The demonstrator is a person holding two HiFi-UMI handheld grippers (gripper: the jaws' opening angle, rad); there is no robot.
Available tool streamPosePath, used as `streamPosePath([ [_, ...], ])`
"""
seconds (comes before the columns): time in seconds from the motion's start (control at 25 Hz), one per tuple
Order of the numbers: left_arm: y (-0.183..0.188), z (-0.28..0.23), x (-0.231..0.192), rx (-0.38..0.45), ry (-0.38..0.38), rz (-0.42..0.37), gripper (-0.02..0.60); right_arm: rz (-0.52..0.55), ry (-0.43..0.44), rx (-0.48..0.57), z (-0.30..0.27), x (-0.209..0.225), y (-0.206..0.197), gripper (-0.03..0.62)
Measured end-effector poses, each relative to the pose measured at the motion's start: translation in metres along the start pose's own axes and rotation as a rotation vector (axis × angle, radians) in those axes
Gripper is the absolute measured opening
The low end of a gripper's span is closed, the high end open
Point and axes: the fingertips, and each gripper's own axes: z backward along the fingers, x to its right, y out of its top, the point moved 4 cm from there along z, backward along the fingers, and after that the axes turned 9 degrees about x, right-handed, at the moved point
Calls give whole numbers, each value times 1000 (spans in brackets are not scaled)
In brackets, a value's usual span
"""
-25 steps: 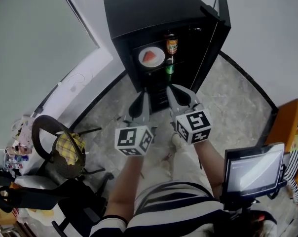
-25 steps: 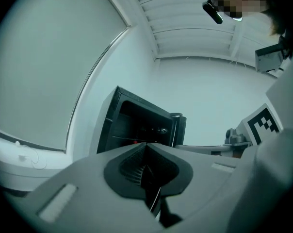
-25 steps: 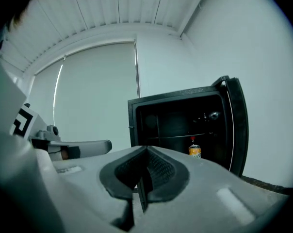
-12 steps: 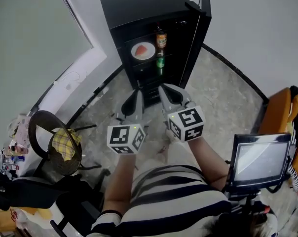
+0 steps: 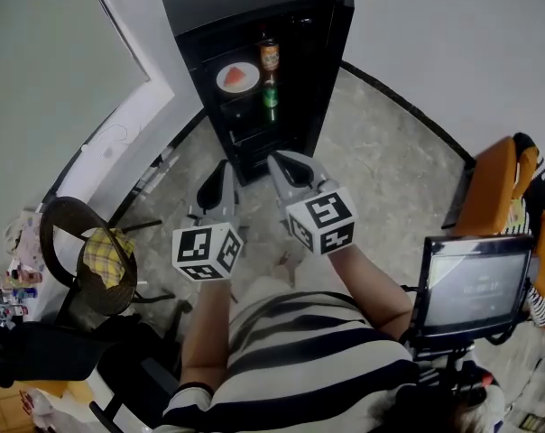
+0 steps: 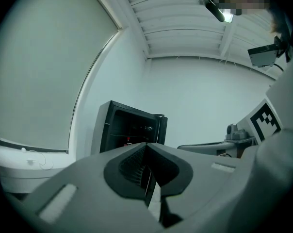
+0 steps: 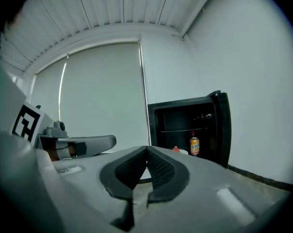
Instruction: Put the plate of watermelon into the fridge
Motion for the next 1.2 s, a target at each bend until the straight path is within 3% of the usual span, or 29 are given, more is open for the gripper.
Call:
streamPosePath([
  [0.28,-5,5,22,-9,45,-11,2,0,12,-11,22,9,0,-3],
  [0.68,-25,11,81,-51,12,28,2,1,-4,-54,71,31,-3,-3],
  [1.2,-32,30,108,-71,36,28,2,10,30,-59,97,30,-9,-3],
])
